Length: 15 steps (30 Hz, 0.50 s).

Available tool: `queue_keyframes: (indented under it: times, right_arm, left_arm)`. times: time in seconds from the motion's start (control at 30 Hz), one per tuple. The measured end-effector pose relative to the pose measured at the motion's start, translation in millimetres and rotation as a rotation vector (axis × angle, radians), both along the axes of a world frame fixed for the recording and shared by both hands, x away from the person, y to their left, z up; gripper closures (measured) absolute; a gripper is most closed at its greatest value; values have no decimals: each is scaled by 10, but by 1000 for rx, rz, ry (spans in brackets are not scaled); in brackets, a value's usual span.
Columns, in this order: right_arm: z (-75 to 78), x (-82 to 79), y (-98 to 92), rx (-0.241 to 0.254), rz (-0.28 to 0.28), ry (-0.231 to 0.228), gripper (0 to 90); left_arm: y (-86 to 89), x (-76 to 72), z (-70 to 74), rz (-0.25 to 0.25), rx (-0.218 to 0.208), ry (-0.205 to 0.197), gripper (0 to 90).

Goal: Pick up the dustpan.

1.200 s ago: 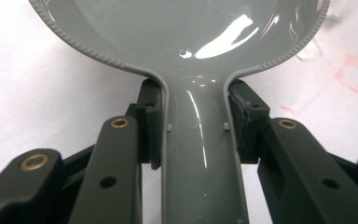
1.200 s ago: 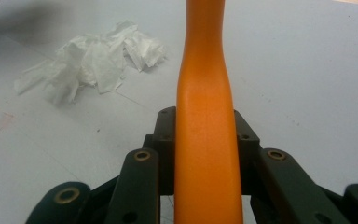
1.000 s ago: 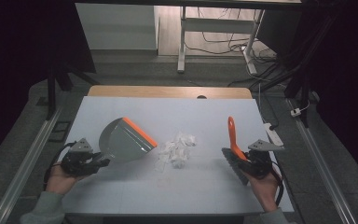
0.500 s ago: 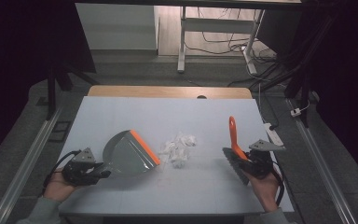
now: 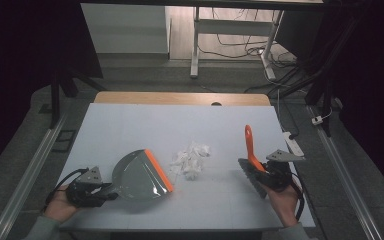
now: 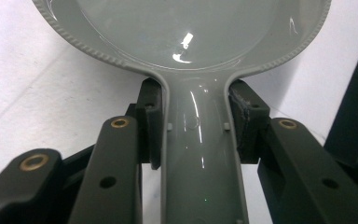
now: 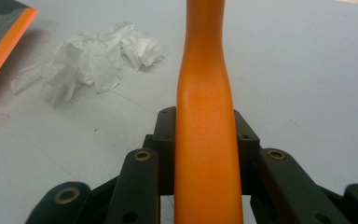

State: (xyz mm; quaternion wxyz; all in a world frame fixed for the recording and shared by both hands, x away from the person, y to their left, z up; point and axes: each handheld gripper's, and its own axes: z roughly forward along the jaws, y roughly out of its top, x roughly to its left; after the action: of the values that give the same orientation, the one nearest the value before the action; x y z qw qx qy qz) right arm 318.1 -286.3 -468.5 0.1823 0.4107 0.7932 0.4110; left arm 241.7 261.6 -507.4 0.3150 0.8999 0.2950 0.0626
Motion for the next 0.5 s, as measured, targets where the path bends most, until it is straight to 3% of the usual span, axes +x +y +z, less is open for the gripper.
queue_keyframes:
  times: [0.27, 0.5]
  right_arm:
    - [-12, 5, 8, -2, 1, 2, 703]
    - [-11, 14, 16, 1, -4, -1, 704]
  left_arm:
    - [7, -21, -33, -32, 33, 8, 619]
    - [0, -5, -58, -28, 42, 8, 618]
